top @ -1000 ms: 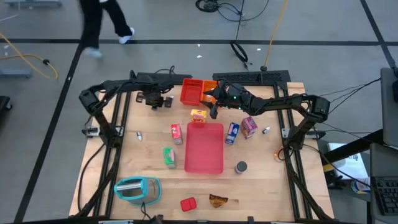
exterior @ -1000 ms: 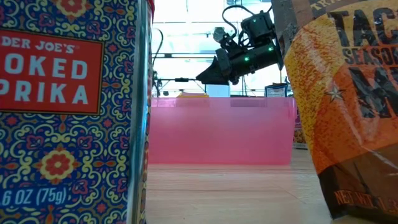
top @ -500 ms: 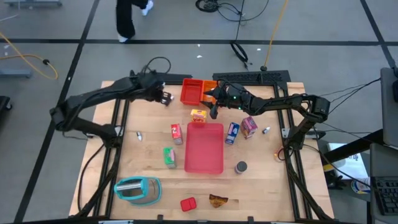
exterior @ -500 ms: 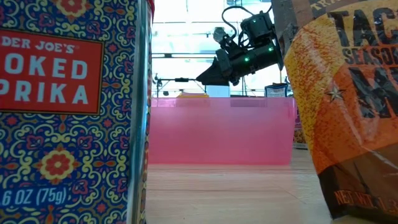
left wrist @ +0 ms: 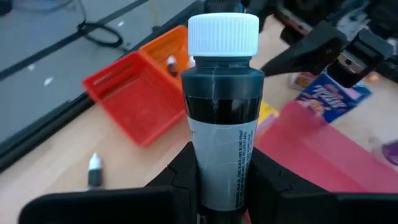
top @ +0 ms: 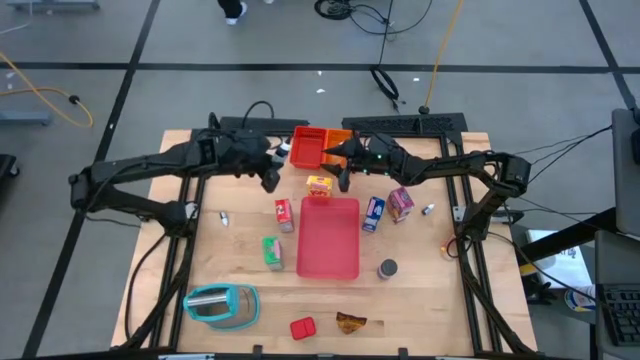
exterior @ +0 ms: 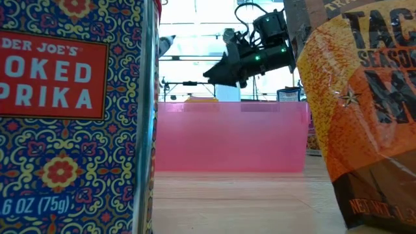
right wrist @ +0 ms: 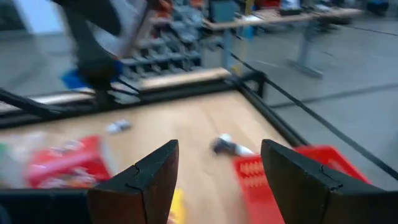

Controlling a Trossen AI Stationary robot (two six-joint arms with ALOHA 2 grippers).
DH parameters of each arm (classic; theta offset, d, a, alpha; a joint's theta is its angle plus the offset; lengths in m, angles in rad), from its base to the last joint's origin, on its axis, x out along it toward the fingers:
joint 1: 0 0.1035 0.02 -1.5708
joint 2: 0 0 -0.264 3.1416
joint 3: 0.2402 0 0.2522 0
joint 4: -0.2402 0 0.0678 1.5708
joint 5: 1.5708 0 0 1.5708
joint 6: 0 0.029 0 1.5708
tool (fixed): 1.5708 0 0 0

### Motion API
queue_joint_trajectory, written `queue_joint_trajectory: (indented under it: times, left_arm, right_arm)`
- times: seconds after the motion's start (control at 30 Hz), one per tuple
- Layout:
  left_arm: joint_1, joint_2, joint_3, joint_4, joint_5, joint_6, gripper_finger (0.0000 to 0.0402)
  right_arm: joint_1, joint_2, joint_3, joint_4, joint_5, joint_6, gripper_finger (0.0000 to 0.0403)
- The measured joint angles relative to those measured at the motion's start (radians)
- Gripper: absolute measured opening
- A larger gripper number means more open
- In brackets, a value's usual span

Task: Pick & Place Kitchen Items
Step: Put the large black food coloring bottle into the orange basket

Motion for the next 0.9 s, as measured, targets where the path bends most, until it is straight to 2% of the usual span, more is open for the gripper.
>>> queue_joint_trajectory:
  times: [0.37,0.57,0.9]
  left_arm:
    - [-0.11,0.001,0.0,0.14,-0.001,0.105,0.0078]
    - [-0.159,0.017,0.001,0.194,-0.001,0.133,0.0077]
    - [-0.211,0.128,0.001,0.298,-0.017,0.155,0.0076]
  right_arm:
    - [0.002,0.0,0.0,0.233,-0.264,0.185,0.0222]
    - [0.034,0.0,0.0,0.322,-0.273,0.219,0.0222]
    - [0.071,0.0,0.0,0.438,-0.273,0.251,0.0222]
